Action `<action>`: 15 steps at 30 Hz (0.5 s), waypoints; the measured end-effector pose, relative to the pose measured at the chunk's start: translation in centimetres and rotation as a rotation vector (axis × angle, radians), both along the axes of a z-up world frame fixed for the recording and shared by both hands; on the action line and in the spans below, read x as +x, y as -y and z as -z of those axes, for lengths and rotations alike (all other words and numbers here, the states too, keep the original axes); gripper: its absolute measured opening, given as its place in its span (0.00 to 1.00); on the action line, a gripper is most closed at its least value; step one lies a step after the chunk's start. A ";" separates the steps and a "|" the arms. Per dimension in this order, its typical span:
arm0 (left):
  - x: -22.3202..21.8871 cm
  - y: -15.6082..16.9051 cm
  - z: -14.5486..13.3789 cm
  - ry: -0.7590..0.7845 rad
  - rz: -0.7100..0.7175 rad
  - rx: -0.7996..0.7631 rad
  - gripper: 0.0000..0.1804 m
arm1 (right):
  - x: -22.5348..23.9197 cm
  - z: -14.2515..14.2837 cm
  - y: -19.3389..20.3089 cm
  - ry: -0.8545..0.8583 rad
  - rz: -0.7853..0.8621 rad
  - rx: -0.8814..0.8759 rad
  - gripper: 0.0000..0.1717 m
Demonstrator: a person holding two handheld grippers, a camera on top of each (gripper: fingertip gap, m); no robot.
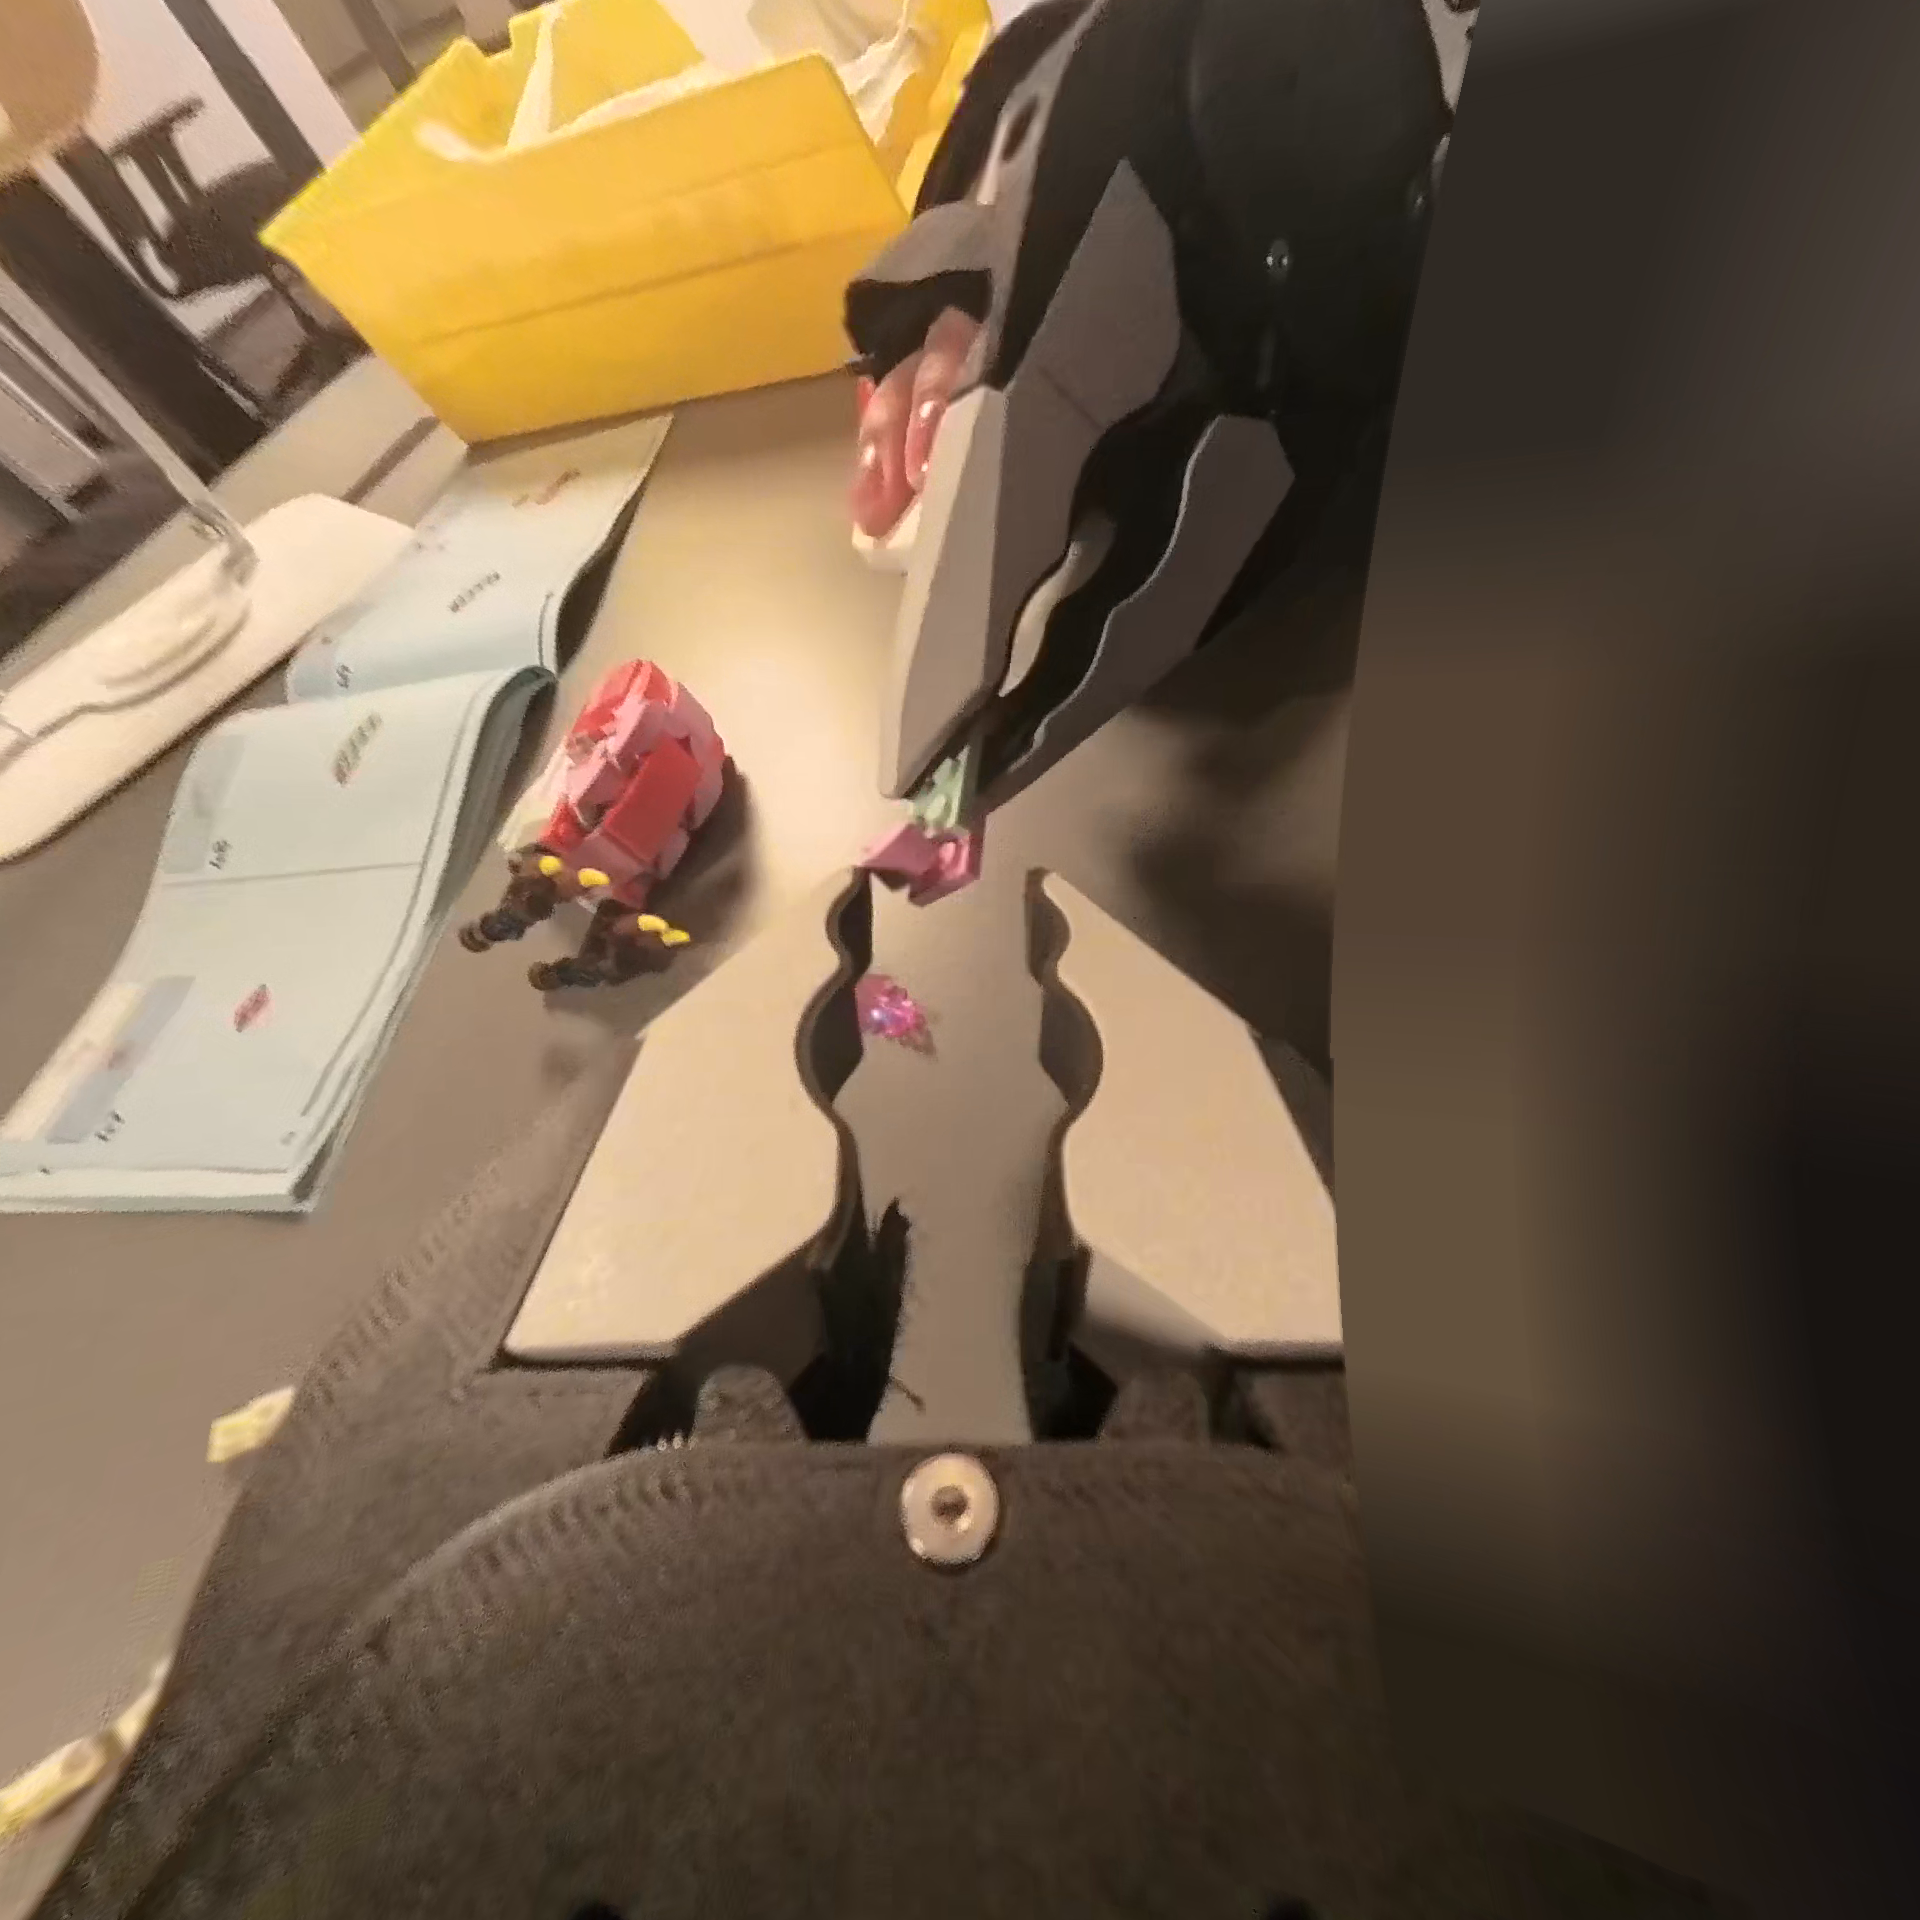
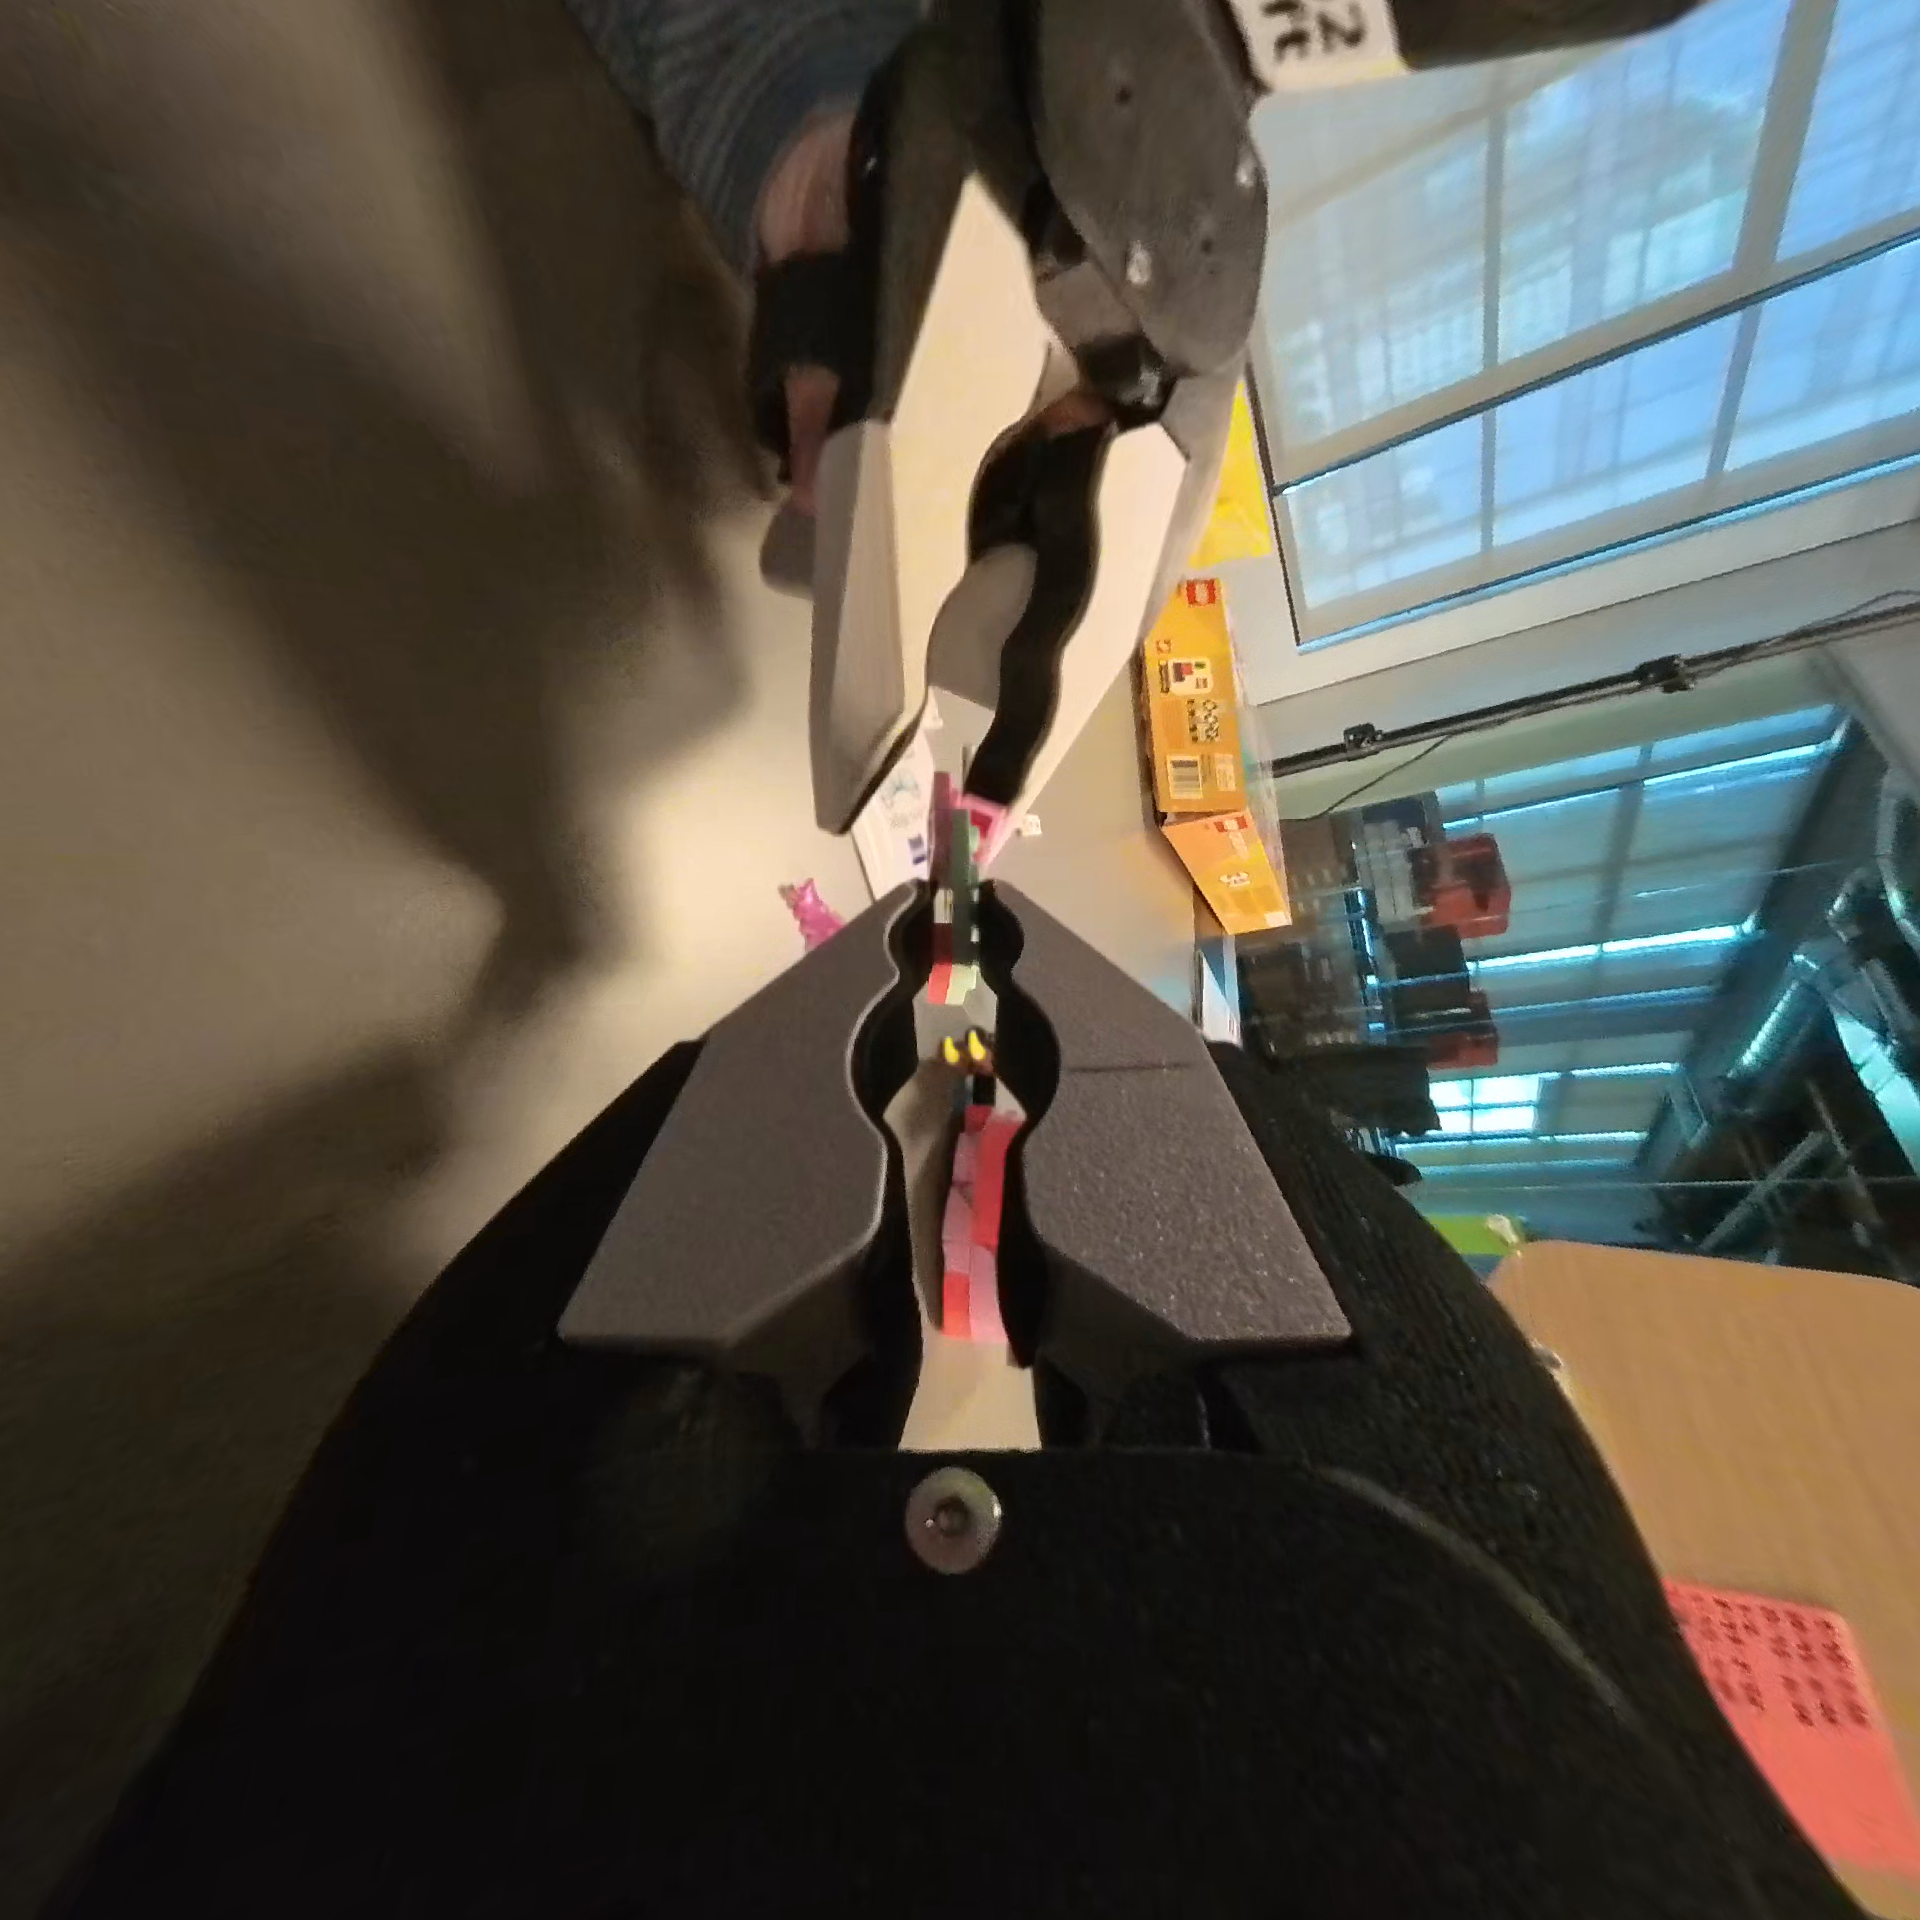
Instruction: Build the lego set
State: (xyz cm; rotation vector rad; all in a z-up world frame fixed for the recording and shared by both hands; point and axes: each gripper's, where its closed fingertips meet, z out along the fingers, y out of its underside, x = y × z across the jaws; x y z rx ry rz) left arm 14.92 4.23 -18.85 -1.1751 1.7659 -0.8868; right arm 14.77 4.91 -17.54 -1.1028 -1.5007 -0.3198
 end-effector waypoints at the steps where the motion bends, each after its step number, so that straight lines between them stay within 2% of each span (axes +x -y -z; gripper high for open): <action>1: 0.0 -0.1 0.0 -0.012 -0.011 -0.035 0.16 | 0.2 0.3 -0.1 0.021 0.006 -0.001 0.03; 8: -1.0 -0.8 1.4 -0.141 -0.141 -0.236 0.15 | 0.8 2.9 -0.3 0.187 0.019 -0.026 0.03; 15: -2.5 -1.9 2.5 -0.199 -0.392 -0.363 0.18 | 1.0 4.1 0.0 0.218 0.012 -0.099 0.03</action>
